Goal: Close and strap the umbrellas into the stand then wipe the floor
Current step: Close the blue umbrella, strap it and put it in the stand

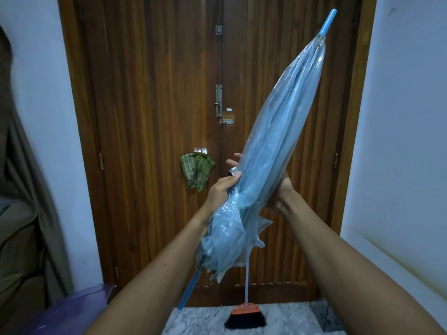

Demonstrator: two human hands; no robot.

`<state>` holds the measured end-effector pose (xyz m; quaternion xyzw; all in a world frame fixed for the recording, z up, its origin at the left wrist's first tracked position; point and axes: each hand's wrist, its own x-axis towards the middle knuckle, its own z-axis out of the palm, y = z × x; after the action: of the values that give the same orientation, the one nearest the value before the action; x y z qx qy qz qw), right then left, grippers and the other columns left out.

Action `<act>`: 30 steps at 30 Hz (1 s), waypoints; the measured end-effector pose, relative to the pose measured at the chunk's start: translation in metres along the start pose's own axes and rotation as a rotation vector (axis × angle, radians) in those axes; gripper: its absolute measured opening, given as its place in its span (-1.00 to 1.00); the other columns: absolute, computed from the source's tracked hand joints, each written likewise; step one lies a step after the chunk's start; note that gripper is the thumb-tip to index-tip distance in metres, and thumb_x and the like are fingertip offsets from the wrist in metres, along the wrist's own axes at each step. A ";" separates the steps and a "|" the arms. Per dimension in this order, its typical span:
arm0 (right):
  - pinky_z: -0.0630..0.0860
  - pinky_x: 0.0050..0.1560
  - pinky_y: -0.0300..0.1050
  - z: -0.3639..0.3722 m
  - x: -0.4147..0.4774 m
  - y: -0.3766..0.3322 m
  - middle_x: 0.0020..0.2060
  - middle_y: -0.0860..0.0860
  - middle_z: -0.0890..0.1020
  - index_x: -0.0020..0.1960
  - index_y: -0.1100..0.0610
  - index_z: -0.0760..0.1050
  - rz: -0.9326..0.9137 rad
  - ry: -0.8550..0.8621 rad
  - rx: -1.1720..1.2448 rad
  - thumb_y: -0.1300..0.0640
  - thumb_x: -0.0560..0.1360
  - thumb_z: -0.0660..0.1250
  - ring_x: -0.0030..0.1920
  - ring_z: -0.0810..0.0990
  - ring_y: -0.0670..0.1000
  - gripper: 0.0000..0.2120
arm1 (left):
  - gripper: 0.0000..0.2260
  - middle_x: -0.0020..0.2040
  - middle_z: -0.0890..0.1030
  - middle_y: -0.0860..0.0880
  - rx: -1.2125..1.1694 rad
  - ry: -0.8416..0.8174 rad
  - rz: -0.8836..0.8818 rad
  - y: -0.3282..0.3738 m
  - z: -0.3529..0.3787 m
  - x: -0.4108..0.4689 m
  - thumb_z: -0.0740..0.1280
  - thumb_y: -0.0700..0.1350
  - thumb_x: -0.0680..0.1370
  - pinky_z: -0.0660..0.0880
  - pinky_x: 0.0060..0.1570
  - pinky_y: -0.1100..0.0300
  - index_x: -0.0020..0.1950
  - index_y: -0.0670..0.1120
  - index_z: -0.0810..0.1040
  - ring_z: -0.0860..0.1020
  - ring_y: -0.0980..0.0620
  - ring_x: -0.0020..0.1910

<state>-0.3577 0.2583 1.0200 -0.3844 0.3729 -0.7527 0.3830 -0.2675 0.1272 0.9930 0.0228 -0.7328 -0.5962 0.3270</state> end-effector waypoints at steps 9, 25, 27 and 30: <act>0.63 -0.02 0.04 0.001 0.003 -0.006 -0.09 0.15 0.68 0.01 0.12 0.58 -0.193 0.702 -0.197 -0.05 0.63 0.16 -0.13 0.64 0.05 -0.70 | -0.78 -0.16 0.69 0.11 0.163 -0.024 0.009 0.011 -0.016 -0.003 0.20 -0.14 0.69 0.49 -0.09 0.38 0.05 -0.16 0.63 0.63 0.33 -0.19; 0.48 -0.11 -0.11 0.067 0.021 -0.019 0.05 -0.09 0.69 0.09 -0.09 0.70 -0.210 0.491 -1.895 -0.26 0.36 0.52 0.10 0.63 0.00 -0.62 | -0.69 0.05 0.69 0.10 0.369 0.201 0.124 -0.025 0.002 -0.004 0.35 0.16 0.55 0.62 0.00 -0.06 0.28 0.14 0.53 0.66 0.05 0.03; 0.47 -0.16 -0.13 0.069 0.024 -0.021 -0.09 -0.09 0.69 0.00 -0.07 0.72 -0.196 0.509 -1.833 -0.12 0.42 0.52 -0.01 0.65 0.00 -0.79 | -0.70 -0.01 0.69 0.11 0.331 0.197 0.111 -0.024 0.003 -0.005 0.39 0.23 0.52 0.62 -0.02 -0.10 0.19 0.15 0.56 0.66 0.08 -0.04; 0.58 -0.19 -0.15 0.060 0.029 -0.028 -0.26 -0.10 0.67 -0.11 0.01 0.73 -0.159 0.479 -1.550 -0.05 0.44 0.53 -0.19 0.65 -0.07 -0.87 | -0.54 -0.05 0.71 -0.01 0.155 0.087 0.049 -0.025 -0.003 -0.007 0.52 0.32 0.36 0.63 0.00 -0.16 0.12 0.09 0.61 0.69 -0.06 -0.07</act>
<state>-0.3253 0.2295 1.0778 -0.3943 0.8312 -0.3675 -0.1363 -0.2692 0.1209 0.9678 0.0560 -0.7621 -0.5282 0.3702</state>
